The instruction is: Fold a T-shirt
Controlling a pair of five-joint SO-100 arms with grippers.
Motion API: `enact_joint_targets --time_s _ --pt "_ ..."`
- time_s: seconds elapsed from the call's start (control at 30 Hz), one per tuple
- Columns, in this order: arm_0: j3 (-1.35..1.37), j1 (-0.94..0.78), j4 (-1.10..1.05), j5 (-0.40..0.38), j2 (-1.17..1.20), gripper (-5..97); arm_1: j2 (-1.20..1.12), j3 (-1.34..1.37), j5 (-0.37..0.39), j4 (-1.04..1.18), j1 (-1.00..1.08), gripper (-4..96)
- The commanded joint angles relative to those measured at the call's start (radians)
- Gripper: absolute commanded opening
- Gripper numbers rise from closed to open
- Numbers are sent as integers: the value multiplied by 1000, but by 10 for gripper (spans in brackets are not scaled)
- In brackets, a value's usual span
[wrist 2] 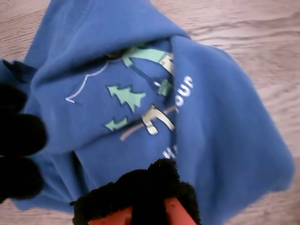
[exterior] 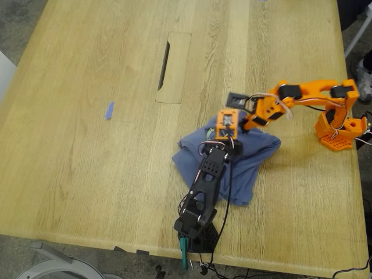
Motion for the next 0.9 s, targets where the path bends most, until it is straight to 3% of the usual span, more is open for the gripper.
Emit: enact_joint_targets --time_s 0.0,0.47,0.87 --pt "32 -71 -118 -18 12 -1 -26 -57 0 -57 -3 1" --pt "195 -155 -474 -64 -218 -1 -25 413 -5 -532 11 0" --pt "213 -341 -538 -51 -302 -1 287 1048 28 -738 -26 0"
